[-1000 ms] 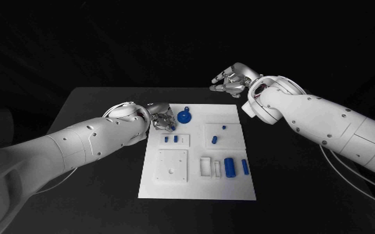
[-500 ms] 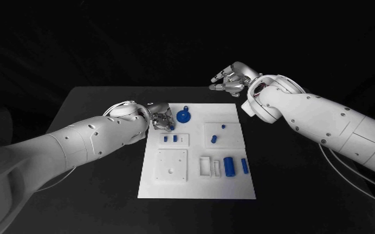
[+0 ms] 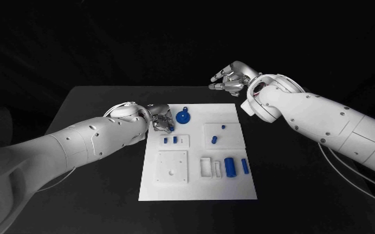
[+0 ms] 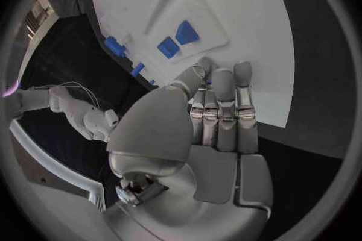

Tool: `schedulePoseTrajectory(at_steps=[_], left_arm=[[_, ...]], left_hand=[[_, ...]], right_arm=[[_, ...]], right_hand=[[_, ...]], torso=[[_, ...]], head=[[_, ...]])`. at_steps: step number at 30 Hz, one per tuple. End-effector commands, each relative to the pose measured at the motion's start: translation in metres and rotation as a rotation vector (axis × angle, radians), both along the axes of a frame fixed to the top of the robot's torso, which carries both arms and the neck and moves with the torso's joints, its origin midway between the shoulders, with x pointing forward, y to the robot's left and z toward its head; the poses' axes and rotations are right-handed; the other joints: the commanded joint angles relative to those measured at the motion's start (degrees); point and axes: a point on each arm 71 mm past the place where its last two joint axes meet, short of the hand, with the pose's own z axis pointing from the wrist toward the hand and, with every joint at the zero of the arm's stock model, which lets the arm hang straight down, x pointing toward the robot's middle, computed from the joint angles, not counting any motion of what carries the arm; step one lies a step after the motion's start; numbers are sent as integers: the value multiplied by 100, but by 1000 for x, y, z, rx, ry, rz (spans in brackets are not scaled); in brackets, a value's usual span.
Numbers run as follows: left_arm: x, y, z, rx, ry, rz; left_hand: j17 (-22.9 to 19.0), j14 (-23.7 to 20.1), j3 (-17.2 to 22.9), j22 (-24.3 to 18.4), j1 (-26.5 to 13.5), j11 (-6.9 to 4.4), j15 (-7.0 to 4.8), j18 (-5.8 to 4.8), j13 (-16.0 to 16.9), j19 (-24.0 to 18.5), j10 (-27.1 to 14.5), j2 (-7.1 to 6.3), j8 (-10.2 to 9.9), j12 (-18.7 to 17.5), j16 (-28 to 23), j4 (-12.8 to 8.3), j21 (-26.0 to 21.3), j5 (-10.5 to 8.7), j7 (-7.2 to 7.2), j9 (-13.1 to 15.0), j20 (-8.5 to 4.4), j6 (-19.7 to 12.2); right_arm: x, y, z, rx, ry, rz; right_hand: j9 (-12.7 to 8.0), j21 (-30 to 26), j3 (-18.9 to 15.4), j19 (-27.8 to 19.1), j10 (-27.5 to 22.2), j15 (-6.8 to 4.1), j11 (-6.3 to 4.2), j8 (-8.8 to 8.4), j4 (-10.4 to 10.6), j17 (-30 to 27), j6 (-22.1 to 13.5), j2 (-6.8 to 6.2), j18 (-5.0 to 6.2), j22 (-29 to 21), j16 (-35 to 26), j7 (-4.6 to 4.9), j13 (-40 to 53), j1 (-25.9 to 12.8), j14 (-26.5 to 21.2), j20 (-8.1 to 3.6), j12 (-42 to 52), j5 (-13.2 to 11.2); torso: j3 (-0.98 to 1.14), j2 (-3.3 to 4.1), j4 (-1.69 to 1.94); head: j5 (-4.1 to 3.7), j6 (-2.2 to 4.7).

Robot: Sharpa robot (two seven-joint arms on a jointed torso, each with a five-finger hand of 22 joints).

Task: Assemble the parts on the task board

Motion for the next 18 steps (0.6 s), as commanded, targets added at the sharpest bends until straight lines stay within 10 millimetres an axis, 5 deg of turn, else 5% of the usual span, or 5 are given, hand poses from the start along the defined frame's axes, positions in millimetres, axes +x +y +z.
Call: schedulePoseTrajectory(at_steps=[1,6,14,18], left_arm=[[-6,2,-14,27,65,-12],[-4,9,-14,28,56,10],[-2,18,-13,23,40,33],[-1,23,-12,19,28,44]], left_hand=[[-6,-18,-8,115,9,31,32,10,4,-32,-48,15,-11,-28,1,-17,-20,-30,45,-36,24,-286],[-18,-29,62,116,10,45,46,22,4,-31,-88,-54,-6,-28,-18,-39,-34,-39,78,-40,41,-743],[-31,-60,205,124,0,91,77,49,3,-53,-230,-172,0,-29,-30,-51,-43,-25,70,-38,69,-975],[-30,-59,244,127,11,110,90,63,3,-56,-291,-215,-2,-28,-21,-64,-32,-20,52,-39,78,-1034]], right_arm=[[0,0,0,-2,-3,9],[0,-1,0,-4,-1,6],[0,-4,-1,-8,2,2],[0,-8,-2,-12,7,0]], right_hand=[[-4,-10,35,190,1,6,-14,-25,-14,6,7,12,81,630,-9,15,3,-21,27,14,14,8],[-4,-22,33,189,-7,5,-14,-25,-16,-4,7,8,81,628,-24,14,-7,-35,25,13,0,17],[-4,-58,15,178,-57,10,-10,-25,-19,-23,-14,0,83,621,-52,20,-61,-35,11,18,-83,11],[-3,-119,-23,165,-336,-3,-33,-23,-75,-52,-56,22,80,611,-95,23,-1049,-25,-16,6,-1227,0]], torso=[[9,-1,-14],[0,-1,-10],[-12,-6,-7],[-14,-9,-6]], head=[[-5,5],[-19,14],[-20,36],[-22,54]])
